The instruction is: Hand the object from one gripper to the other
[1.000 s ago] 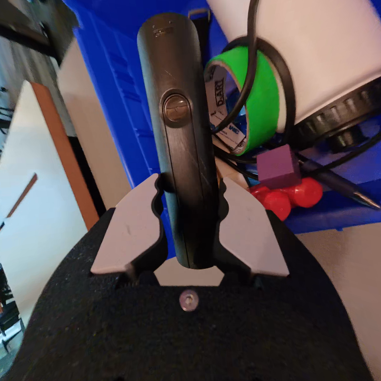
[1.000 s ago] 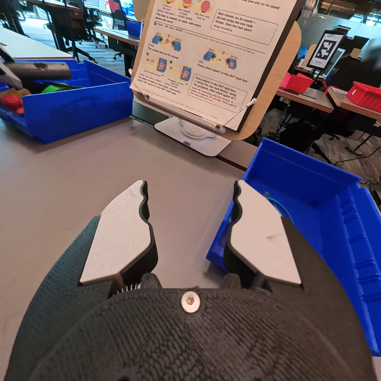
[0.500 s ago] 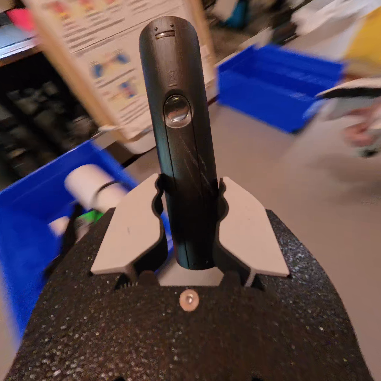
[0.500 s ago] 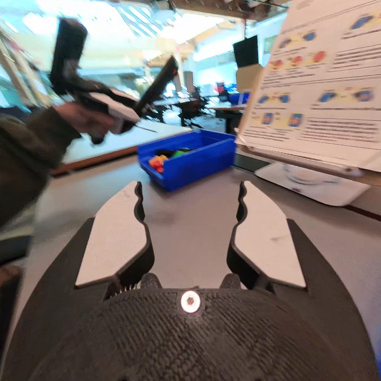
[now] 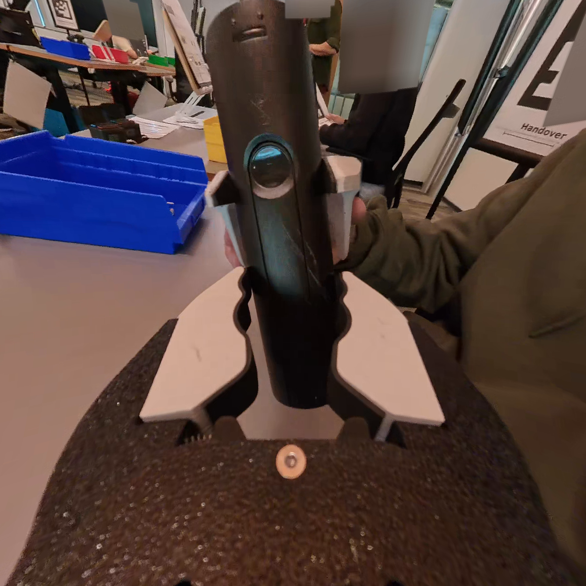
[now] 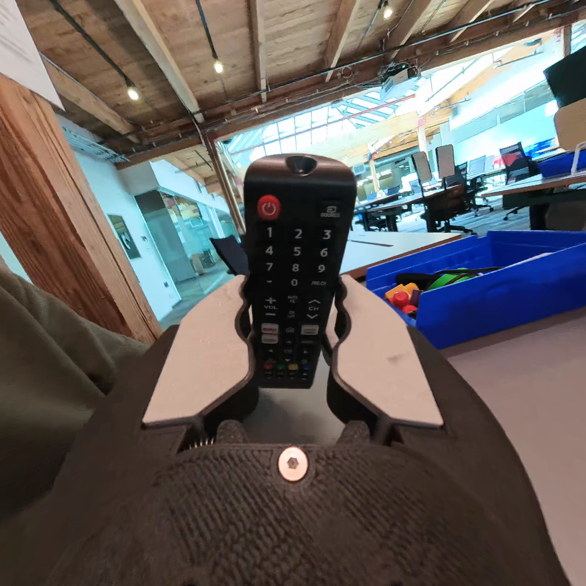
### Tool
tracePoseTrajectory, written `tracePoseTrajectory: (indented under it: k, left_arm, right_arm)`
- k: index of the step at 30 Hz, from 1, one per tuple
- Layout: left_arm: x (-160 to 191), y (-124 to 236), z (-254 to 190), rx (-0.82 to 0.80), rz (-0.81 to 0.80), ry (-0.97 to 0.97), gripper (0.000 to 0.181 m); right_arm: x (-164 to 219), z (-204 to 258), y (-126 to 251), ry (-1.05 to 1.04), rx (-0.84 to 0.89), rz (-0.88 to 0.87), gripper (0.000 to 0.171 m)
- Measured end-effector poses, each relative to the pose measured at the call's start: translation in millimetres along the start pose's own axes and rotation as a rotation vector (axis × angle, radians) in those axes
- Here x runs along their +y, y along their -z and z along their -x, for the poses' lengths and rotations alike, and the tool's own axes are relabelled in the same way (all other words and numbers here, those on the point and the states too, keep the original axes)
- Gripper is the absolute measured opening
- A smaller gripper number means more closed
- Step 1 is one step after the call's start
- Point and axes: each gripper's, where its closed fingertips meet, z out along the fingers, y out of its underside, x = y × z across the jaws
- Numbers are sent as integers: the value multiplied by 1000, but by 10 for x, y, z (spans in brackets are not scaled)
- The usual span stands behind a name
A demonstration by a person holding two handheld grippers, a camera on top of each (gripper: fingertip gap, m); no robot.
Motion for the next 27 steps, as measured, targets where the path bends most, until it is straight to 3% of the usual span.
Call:
tracePoseTrajectory:
  k: [6, 10, 13, 15, 19, 22, 27]
  left_arm:
    - [85, 16, 126, -75, 8, -26, 49]
    - [-23, 190, 354, -305, 4, -90, 66]
    - [-246, 267, 389, -460, -64, -100, 64]
    - [-394, 245, 360, -537, -118, -84, 60]
    - [-343, 88, 306, -589, -14, -87, 65]
    - [-228, 140, 375, -643, 77, -90, 58]
    - [32, 163, 353, -587, 228, 14, 42]
  right_arm:
    - [79, -94, -12, 136, 79, 98, 51]
    - [2, -439, 157, 523, 442, 276, 51]
    - [-121, -622, 323, 834, 696, 384, 51]
    - [-80, -670, 343, 967, 763, 462, 50]
    - [82, -668, 263, 1214, 762, 589, 51]
    - [190, -639, 218, 1427, 720, 689, 51]
    - [352, -593, 144, 1626, 641, 805, 51]
